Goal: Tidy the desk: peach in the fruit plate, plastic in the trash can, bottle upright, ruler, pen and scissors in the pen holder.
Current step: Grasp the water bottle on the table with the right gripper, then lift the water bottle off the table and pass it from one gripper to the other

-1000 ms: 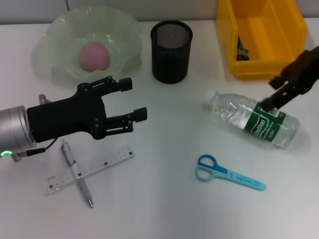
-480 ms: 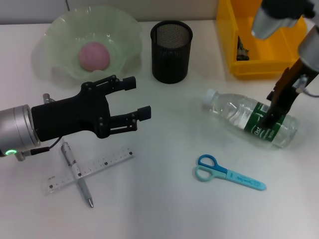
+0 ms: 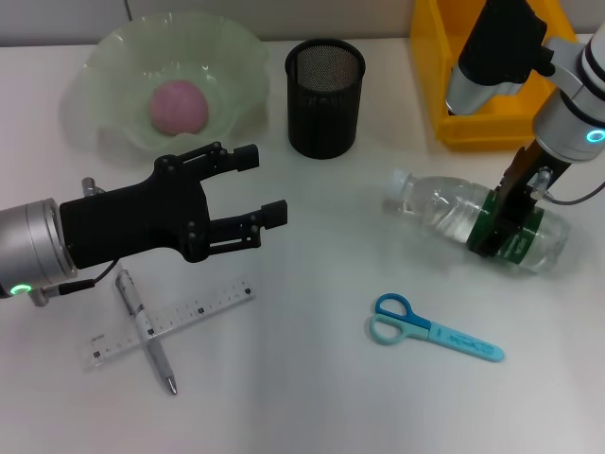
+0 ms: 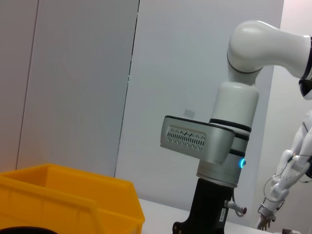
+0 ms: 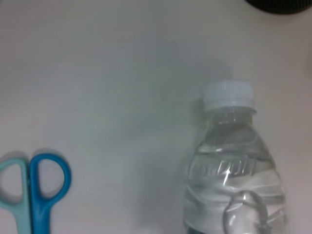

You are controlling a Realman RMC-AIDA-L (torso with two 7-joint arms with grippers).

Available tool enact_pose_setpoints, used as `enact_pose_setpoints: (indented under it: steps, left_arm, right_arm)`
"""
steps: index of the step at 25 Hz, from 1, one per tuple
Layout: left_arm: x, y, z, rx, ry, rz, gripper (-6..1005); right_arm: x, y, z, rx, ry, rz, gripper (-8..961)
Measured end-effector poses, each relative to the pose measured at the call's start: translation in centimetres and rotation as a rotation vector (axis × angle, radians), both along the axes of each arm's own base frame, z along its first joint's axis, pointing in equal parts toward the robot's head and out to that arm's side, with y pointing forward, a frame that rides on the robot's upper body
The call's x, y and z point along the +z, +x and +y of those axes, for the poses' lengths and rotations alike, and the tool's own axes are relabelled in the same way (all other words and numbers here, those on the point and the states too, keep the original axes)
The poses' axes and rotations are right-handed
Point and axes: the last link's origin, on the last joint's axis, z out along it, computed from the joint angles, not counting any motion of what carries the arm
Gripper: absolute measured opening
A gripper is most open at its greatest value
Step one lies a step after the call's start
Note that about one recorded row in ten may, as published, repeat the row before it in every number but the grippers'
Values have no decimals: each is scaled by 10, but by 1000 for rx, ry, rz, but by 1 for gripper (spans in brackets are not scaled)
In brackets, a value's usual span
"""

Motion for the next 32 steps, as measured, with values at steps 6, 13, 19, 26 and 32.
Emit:
enact_pose_setpoints:
  steps: [6, 13, 19, 26, 32]
  left_arm:
    - [0, 1, 1, -4, 1, 0, 814]
    - [1, 3, 3, -9, 3, 2, 814]
    - [1, 3, 4, -9, 5, 3, 814]
    - [1, 3, 5, -9, 6, 5, 814]
    - [4, 3, 7, -5, 16, -1, 814]
  right_arm:
    - [-5, 3, -1, -2, -3, 5, 827]
    - [-8, 3, 0, 0, 0, 12, 811]
    - [-8, 3, 0, 1, -2, 12, 789]
    - [-9, 1, -1, -4, 1, 41, 766]
    - [-1, -11, -1, 4, 23, 135, 765]
